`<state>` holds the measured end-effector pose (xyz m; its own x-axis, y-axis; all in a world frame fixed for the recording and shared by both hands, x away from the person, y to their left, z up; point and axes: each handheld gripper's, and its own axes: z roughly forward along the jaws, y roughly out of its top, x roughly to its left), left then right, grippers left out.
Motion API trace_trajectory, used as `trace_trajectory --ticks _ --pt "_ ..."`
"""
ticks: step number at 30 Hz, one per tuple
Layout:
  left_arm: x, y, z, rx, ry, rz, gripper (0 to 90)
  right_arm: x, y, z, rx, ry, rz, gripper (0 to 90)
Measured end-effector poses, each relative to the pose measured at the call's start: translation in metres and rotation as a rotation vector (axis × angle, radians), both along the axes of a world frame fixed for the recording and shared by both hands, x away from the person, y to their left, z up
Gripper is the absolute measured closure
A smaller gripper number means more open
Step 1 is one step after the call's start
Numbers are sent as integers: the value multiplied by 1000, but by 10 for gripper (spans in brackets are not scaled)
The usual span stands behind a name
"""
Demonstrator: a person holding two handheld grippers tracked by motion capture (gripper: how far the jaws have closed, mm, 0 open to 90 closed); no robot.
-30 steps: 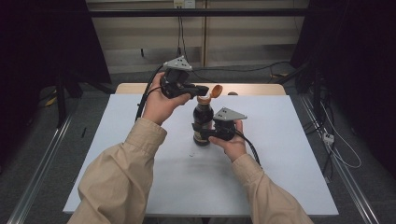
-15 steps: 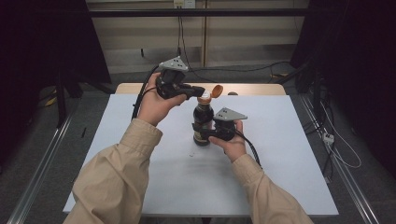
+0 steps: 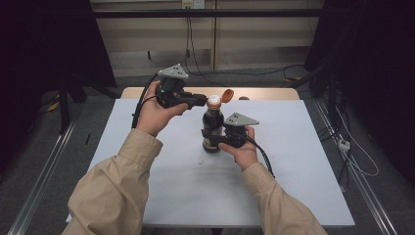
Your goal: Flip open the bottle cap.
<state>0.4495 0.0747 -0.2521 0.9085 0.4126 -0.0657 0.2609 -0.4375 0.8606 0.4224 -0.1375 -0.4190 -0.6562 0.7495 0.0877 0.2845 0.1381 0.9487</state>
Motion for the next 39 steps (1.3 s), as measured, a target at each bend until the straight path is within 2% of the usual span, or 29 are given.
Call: trace_trajectory --ticks 3,5,8,14,23,26,31,35,39 --pt "-1 2 -2 -1 6 3 773 -1 0 1 -17 2 -6 251" --pt "-2 3 -3 15 -2 6 741 -1 -1 1 -17 10 -9 233" --pt "-4 4 -4 9 1 17 703 -2 -2 1 -21 18 -11 230" --pt "-5 8 -7 7 8 48 491 -3 -3 3 -27 25 -18 219" --pt "-8 16 -14 9 17 75 364 -6 -5 5 -23 42 -24 211" --pt "-11 18 -18 13 6 82 335 -7 -8 7 -12 54 -22 200" --pt "-14 24 -26 17 17 83 288 -12 -15 9 1 60 -17 190" --pt "-14 30 -33 13 14 103 249 -16 -22 12 9 57 -10 181" --pt "-14 35 -41 -2 28 112 226 -20 -30 13 8 64 -3 182"
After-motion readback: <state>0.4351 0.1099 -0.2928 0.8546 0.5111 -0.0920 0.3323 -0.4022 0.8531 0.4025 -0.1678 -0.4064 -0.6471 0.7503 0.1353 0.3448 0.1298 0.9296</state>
